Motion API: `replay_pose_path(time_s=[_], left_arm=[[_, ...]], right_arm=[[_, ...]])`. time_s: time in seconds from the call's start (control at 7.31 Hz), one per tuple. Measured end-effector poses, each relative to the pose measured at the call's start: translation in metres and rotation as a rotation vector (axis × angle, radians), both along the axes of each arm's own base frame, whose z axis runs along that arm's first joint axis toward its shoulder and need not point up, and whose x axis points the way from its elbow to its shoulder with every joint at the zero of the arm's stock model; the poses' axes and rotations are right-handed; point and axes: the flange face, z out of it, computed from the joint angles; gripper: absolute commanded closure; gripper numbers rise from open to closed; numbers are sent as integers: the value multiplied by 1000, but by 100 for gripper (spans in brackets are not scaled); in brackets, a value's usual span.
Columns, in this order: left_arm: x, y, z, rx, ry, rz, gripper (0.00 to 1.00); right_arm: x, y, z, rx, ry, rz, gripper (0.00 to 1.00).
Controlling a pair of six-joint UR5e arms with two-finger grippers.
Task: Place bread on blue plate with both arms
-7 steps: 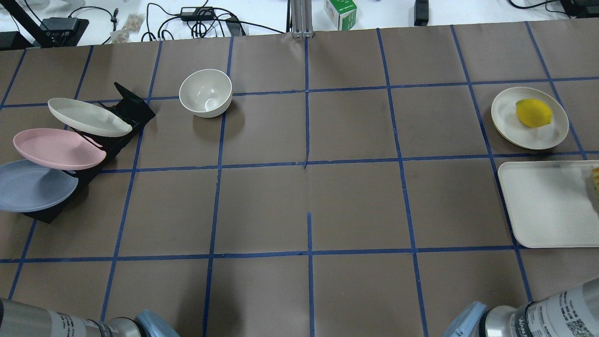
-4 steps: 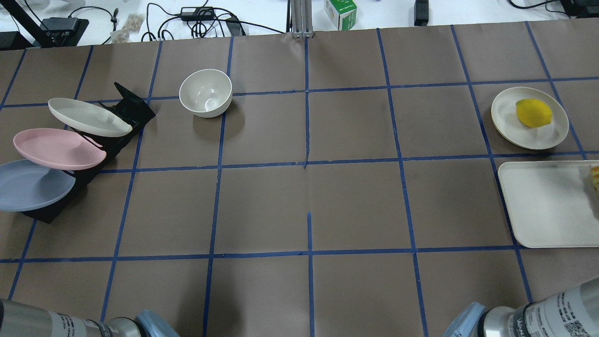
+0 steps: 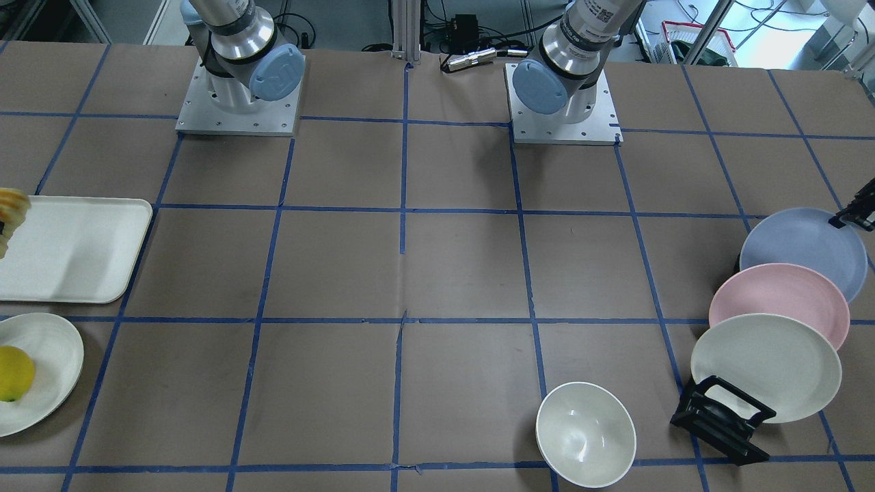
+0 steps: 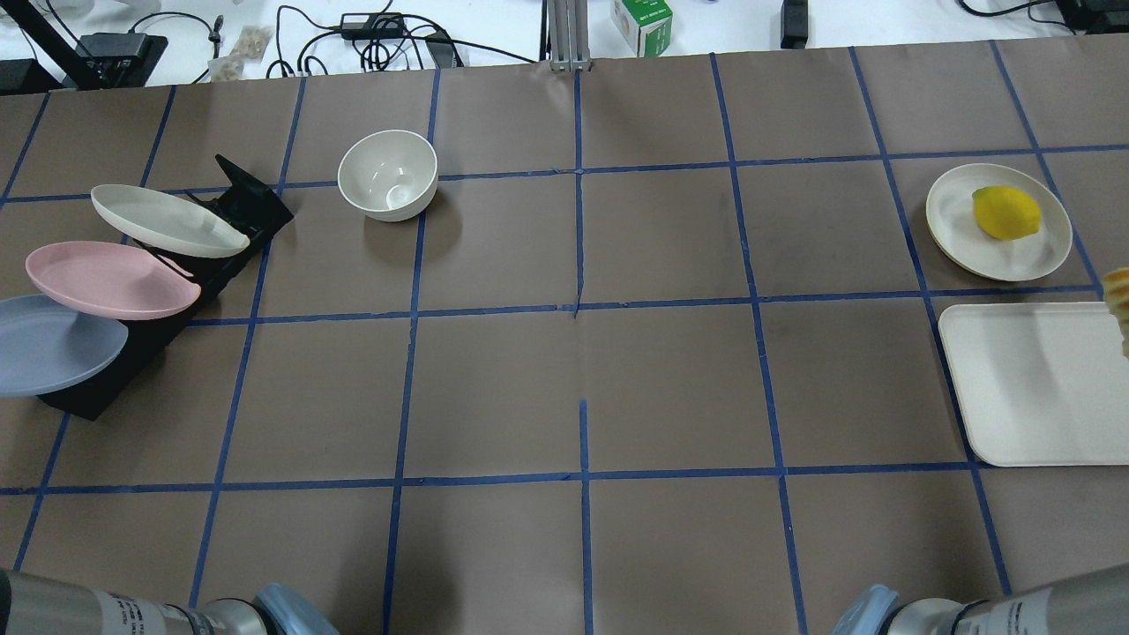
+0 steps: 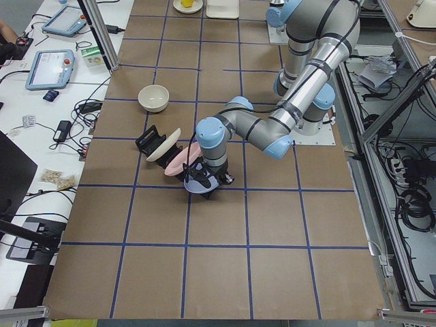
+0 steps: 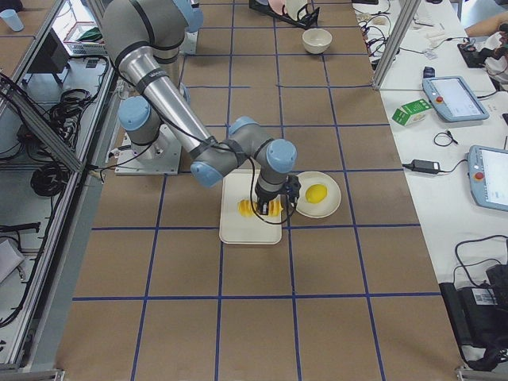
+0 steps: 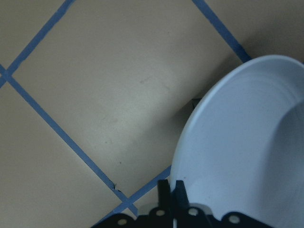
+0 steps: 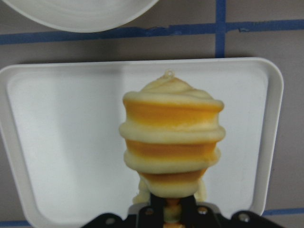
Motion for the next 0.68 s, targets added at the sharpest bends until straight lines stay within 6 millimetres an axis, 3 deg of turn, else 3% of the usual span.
replay_pose_path(time_s=[0.41, 0.68], left_arm=[[37, 19, 64, 64, -55, 31, 100], [38, 35, 126, 80, -74, 29, 100]], right_arm=[[99, -6, 59, -6, 26, -37, 100], [147, -7, 79, -21, 43, -31, 100]])
